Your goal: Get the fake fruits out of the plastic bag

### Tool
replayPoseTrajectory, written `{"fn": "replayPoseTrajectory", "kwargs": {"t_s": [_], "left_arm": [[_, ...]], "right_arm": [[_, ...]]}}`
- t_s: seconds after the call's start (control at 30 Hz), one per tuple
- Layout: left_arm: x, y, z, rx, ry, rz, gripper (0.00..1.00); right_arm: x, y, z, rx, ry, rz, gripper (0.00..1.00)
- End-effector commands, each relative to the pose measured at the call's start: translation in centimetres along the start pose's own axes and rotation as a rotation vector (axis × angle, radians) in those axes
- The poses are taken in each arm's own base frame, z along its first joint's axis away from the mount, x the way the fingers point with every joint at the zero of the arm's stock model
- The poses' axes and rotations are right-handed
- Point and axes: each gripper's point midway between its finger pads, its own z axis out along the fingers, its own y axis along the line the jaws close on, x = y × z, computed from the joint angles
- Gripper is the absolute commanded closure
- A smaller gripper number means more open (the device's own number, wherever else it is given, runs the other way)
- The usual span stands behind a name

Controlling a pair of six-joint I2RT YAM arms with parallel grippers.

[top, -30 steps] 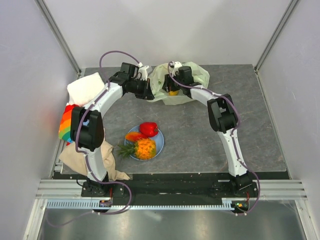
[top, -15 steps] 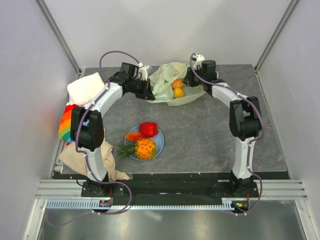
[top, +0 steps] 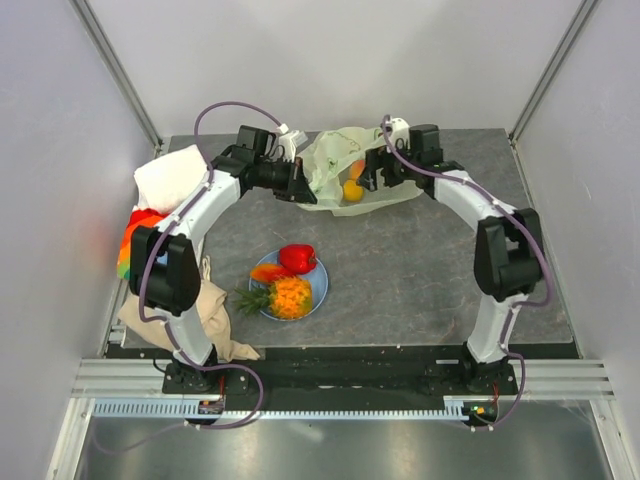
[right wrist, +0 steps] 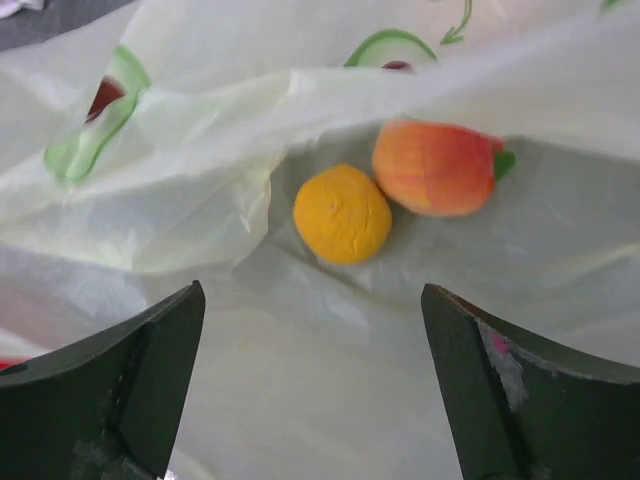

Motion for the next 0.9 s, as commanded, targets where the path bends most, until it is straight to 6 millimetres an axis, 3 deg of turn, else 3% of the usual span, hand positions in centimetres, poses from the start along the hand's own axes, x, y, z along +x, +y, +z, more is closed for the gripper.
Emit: {"fn": "replayPoseTrajectory", "kwargs": {"t_s": [0.0, 0.03, 0.07, 0.27, 0.5, 0.63, 0.87], "left_arm": [[-1.4, -0.4, 0.2, 0.011, -0.023, 0.015, 0.98], [-1.5, -0.4, 0.3, 0.013, -0.025, 0.017, 0.98], [-1.5, -0.3, 0.4, 0.012, -0.024, 0.017, 0.98], [-0.7, 0.0, 0.5, 0.004, -0.011, 0.009, 0.98], [0.0, 0.2, 0.6, 0.002, 0.002, 0.000, 0.98], [-0.2, 0.3, 0.7, -0.003, -0.002, 0.000, 0.98], [-0.7, 0.4, 0.5, -0.020, -0.013, 0.014, 0.98]], "right_arm": [[-1.5, -1.4, 4.0, 0.032, -0.011, 0.095, 0.02], [-0.6, -2.3, 5.1, 0.063, 0.014, 0.139, 0.02], [-1.6, -2.5, 5.4, 0.070, -0.011, 0.137, 0.02], [-1.9, -5.1, 8.1, 0.216, -0.055, 0.139, 0.02], [-2.6, -4.7, 11.4, 0.184, -0.087, 0.140, 0.02], [-1.0, -5.8, 13.5, 0.220, -0.066, 0.183, 0.02], [1.8, -7.0, 14.5, 0.275, -0.018, 0.209, 0.02]]}}
